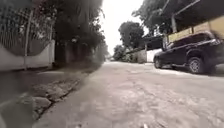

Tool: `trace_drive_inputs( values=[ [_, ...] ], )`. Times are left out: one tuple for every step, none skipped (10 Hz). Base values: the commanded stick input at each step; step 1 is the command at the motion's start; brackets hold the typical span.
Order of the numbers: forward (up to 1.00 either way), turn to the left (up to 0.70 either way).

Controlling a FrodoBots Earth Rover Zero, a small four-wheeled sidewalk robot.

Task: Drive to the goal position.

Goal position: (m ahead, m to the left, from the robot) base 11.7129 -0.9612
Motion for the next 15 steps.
trace_drive_inputs(
  values=[
    [1.00, -0.04],
    [1.00, -0.04],
    [1.00, -0.04],
    [1.00, -0.04],
    [1.00, -0.04],
    [1.00, -0.04],
    [1.00, -0.04],
    [1.00, -0.04],
    [1.00, -0.04],
    [1.00, -0.04],
    [1.00, -0.04],
    [1.00, -0.04],
    [1.00, -0.06],
    [1.00, -0.06],
    [1.00, -0.07]
  ],
)
